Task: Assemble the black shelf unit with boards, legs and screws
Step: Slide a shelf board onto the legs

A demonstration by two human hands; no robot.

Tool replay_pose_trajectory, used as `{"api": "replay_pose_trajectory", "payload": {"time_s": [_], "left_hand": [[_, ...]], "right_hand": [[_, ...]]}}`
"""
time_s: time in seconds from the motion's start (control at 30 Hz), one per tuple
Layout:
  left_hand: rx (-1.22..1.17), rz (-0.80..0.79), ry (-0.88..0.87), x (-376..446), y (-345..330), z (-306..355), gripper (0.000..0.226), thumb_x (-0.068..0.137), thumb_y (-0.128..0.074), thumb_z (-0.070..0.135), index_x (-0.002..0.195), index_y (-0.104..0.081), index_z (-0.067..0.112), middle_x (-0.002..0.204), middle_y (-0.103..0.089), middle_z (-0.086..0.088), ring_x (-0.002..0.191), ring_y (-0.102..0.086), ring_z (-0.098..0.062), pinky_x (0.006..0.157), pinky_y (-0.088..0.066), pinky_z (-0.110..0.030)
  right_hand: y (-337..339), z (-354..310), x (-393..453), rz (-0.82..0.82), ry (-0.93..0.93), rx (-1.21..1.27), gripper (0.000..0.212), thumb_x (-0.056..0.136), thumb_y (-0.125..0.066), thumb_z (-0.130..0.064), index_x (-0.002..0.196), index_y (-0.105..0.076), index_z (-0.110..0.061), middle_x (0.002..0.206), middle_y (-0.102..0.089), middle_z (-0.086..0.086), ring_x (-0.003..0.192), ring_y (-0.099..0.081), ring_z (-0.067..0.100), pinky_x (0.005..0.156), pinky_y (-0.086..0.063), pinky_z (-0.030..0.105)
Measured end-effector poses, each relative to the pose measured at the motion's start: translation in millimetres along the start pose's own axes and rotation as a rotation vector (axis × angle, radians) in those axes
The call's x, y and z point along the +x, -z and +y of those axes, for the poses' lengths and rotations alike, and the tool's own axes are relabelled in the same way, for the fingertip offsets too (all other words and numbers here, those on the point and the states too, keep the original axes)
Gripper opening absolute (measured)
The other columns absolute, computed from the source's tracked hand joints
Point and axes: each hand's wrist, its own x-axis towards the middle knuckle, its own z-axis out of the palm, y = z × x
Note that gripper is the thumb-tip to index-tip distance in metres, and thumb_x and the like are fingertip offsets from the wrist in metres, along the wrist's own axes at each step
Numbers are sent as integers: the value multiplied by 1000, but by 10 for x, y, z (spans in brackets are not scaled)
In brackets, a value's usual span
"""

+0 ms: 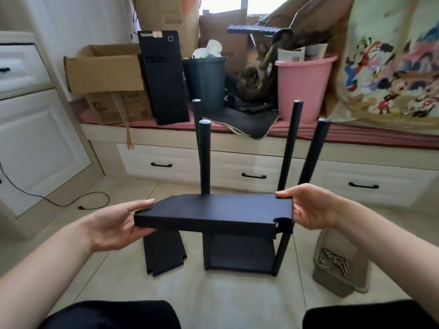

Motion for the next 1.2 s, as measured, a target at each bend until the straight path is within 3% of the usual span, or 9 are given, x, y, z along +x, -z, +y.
{"api": "replay_pose_trajectory", "payload": {"time_s": [0.17, 0.37, 0.47, 0.57, 0.63, 0.73, 0.8, 1.0, 1.2], "left_hand": [[30, 31, -52, -4, -219, -63, 46, 78, -67, 11, 122, -63, -4, 114, -72, -24, 88, -76, -34, 53, -62, -38], [22, 41, -114, -53, -282, -96, 48, 81, -64, 13, 126, -61, -3, 118, -71, -24, 94, -75, -36, 57, -62, -43], [43, 41, -143, -86, -321, -125, 51, 80, -65, 13, 128, -59, -4, 119, -70, -24, 95, -74, -36, 58, -62, -44], [55, 28, -213, -150, -372, -139, 51, 80, -66, 15, 128, -60, -1, 120, -71, -21, 98, -74, -34, 61, -63, -44], [73, 10, -278, -186, -379, -132, 51, 81, -68, 16, 129, -60, 4, 124, -70, -19, 102, -73, -34, 67, -63, -47], [128, -20, -363, -271, -396, -117, 51, 78, -71, 15, 127, -61, 7, 125, -68, -21, 103, -72, -40, 72, -62, -52], [191, -38, -416, -327, -455, -101, 49, 76, -72, 15, 123, -63, 7, 112, -72, -20, 95, -73, -43, 70, -62, -50], [294, -45, -577, -464, -756, 58, 41, 76, -73, 17, 116, -67, 13, 102, -76, -17, 90, -75, -41, 67, -62, -47], [319, -34, -697, -579, -1069, 419, 33, 73, -74, 20, 106, -74, 13, 101, -77, -12, 86, -76, -31, 65, -62, -40]], "right_hand": [[176, -10, -148, 103, 72, 116, 64, 79, -72, -19, 128, -44, 10, 100, -72, 25, 71, -75, 30, 48, -58, 31], [120, 45, -298, 133, 77, 57, 59, 79, -70, -19, 123, -47, 11, 112, -68, 29, 91, -71, 42, 63, -60, 53], [63, 66, -379, 182, 176, -80, 44, 81, -66, -5, 122, -55, 7, 96, -72, 25, 79, -73, 38, 56, -60, 43], [40, 101, -457, 234, 268, -215, 28, 90, -57, 10, 117, -57, 2, 94, -74, 22, 74, -73, 35, 53, -59, 37], [56, 120, -521, 261, 300, -281, 29, 90, -56, 12, 115, -58, -4, 96, -74, 21, 74, -73, 36, 52, -58, 38], [96, 96, -668, 293, 394, -308, 41, 89, -56, 14, 120, -58, -13, 105, -72, 23, 82, -72, 41, 55, -60, 44], [103, 48, -769, 296, 476, -330, 45, 89, -56, 14, 121, -60, -18, 106, -73, 21, 84, -73, 39, 58, -61, 45], [47, -171, -1033, 338, 718, -399, 48, 91, -57, 9, 116, -64, -30, 96, -77, 2, 81, -75, 24, 54, -58, 34], [-64, -641, -1250, 426, 849, -437, 39, 92, -61, 2, 122, -65, -22, 104, -75, 3, 76, -75, 16, 52, -55, 26]]}}
